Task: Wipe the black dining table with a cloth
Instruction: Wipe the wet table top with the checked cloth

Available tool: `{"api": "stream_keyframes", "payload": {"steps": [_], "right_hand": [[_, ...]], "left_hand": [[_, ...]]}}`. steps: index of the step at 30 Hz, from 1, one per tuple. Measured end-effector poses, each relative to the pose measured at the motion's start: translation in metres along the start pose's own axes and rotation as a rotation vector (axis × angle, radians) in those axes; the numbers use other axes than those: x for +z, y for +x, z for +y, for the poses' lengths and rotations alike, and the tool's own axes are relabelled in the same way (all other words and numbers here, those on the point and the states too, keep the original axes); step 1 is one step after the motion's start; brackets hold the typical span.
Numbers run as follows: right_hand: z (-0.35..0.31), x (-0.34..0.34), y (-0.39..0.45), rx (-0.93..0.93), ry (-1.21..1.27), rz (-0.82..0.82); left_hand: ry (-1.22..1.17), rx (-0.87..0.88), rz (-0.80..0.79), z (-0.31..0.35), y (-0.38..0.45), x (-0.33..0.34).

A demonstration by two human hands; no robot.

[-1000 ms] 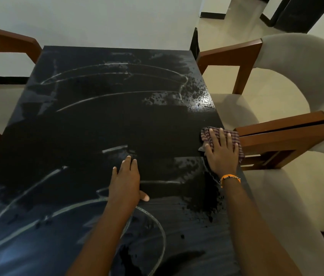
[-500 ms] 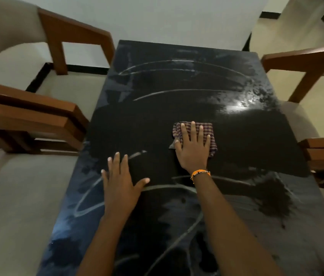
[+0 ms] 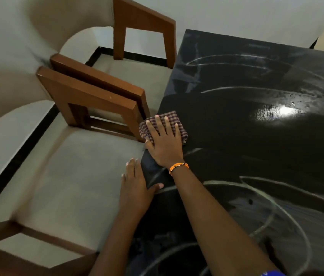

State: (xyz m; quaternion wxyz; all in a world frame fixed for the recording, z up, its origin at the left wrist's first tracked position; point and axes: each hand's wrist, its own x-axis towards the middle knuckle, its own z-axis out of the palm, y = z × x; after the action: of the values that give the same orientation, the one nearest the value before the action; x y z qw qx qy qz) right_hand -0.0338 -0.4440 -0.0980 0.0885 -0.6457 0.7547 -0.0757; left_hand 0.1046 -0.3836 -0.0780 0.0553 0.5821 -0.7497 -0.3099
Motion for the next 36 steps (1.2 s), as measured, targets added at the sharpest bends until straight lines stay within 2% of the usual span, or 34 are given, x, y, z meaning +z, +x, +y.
{"api": "stream_keyframes", "payload": {"steps": [2,4,13,18,21,25,29,33,36], "right_hand": [[0.012,-0.002,-0.010,-0.054,-0.024,-0.004],[0.034,-0.006,-0.024,-0.032,-0.029,0.008],[0.181,-0.045,-0.122,0.512,-0.083,0.100],[0.161,-0.036,-0.134,0.748,-0.001,0.177],[0.116,-0.022,-0.106,0.656,-0.018,0.131],[0.028,-0.005,-0.057,0.366,-0.031,0.052],[-0.042,0.008,-0.048,0.059,-0.011,-0.035],[-0.036,0.005,-0.068,-0.096,0.015,-0.055],[0.000,-0.005,-0.092,-0.040,-0.020,-0.014]], "left_hand": [[-0.014,0.007,-0.024,0.004,-0.002,0.002],[-0.048,0.004,-0.048,0.009,-0.003,0.004],[-0.090,-0.047,-0.125,0.007,-0.002,0.002],[-0.199,-0.051,-0.190,0.001,0.003,-0.005],[-0.216,-0.040,-0.216,-0.001,0.004,-0.009],[-0.313,-0.028,-0.207,-0.003,-0.003,-0.013],[-0.445,0.041,-0.079,-0.006,-0.022,-0.015],[-0.248,-0.005,-0.112,-0.014,-0.041,-0.005],[-0.159,-0.027,-0.115,-0.014,-0.049,-0.002]]}}
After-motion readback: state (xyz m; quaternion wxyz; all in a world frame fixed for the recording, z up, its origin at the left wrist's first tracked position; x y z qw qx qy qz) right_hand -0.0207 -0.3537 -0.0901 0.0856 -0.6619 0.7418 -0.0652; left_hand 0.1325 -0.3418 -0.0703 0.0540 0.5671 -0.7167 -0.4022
